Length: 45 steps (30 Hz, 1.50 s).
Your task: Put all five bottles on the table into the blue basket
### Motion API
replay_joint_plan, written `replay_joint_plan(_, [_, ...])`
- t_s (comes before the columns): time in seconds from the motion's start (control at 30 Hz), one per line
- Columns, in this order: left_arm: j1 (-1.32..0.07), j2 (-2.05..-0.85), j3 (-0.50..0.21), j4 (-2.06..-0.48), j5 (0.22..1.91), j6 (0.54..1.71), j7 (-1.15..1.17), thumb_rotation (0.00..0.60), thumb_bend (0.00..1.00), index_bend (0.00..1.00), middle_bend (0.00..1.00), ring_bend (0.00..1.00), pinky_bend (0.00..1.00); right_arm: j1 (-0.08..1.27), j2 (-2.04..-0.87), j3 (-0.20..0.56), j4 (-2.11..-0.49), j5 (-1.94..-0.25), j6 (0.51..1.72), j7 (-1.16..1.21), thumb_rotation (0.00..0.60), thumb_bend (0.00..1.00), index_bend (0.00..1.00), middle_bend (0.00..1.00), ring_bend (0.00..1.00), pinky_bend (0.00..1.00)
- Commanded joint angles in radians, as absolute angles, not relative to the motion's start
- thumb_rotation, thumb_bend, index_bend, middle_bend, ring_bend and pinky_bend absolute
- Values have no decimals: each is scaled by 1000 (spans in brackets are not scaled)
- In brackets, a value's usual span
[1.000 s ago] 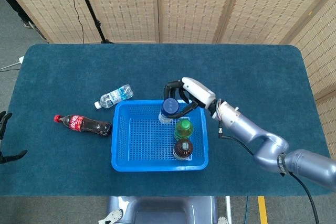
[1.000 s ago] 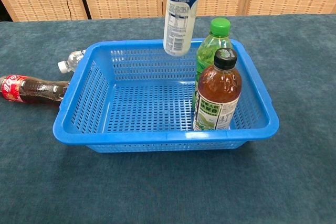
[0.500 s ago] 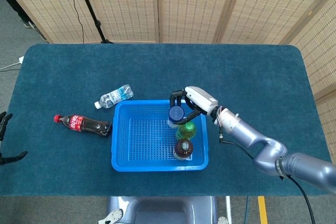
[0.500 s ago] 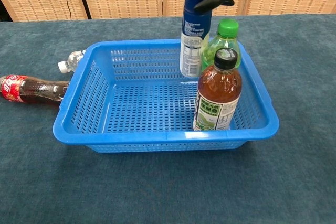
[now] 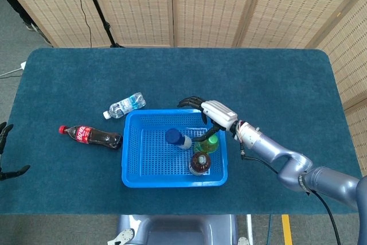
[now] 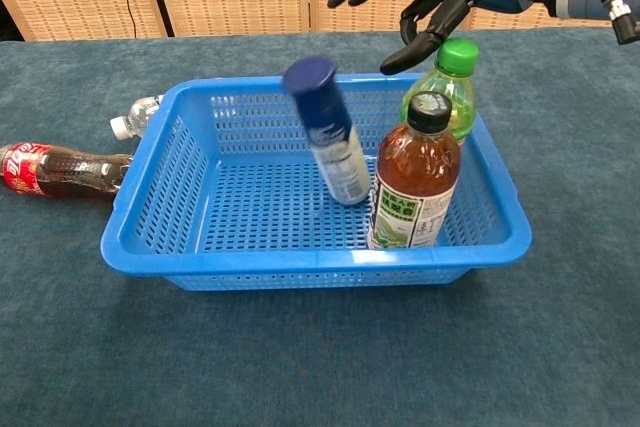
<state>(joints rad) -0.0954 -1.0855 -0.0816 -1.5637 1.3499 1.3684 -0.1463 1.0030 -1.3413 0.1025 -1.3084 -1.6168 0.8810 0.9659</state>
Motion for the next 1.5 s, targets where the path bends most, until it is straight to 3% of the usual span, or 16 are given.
replay_joint_plan(0.03, [-95,-1085,-82,-1563,1351,1369,-149,600,22,0,0,0,0,999,-1334,107,-1321,-1610,894,961,600,0,141,99,50,557])
replay_joint_plan(0.33, [-100,-1082,-80,-1565,1358,1362,-157,600,22,0,0,0,0,955,-1188,162,-1460,-1571,982,896,600,0,136,91,43,548])
replay_joint_plan(0.4, [-102,-1080,-81,-1568,1360,1361,-156,600,22,0,0,0,0,934,-1150,168,-1487,-1560,1004,862,600,0,132,86,35,499])
replay_joint_plan(0.57, [-135,-1068,-86,-1575,1367,1316,-157,600,22,0,0,0,0,834,-1060,159,-1516,-1527,1091,736,600,0,109,39,0,247])
replay_joint_plan(0.67, [-176,-1065,-89,-1563,1373,1257,-152,600,22,0,0,0,0,758,-1010,131,-1526,-1527,1154,673,600,0,84,4,0,180])
replay_joint_plan(0.87, [-272,-1062,-92,-1540,1416,1143,-134,600,22,0,0,0,0,604,-968,69,-1526,-1546,1292,566,600,0,49,0,0,141])
replay_joint_plan(1.1, [-395,-1097,-90,-1520,1461,1008,-77,600,22,0,0,0,0,462,-998,-3,-1478,-1586,1399,518,600,0,31,0,0,140])
replay_joint_plan(1.5, [-479,-1209,-84,-1515,1366,900,119,600,22,0,0,0,0,325,-1062,13,-1423,-1530,1515,448,600,0,0,0,0,134])
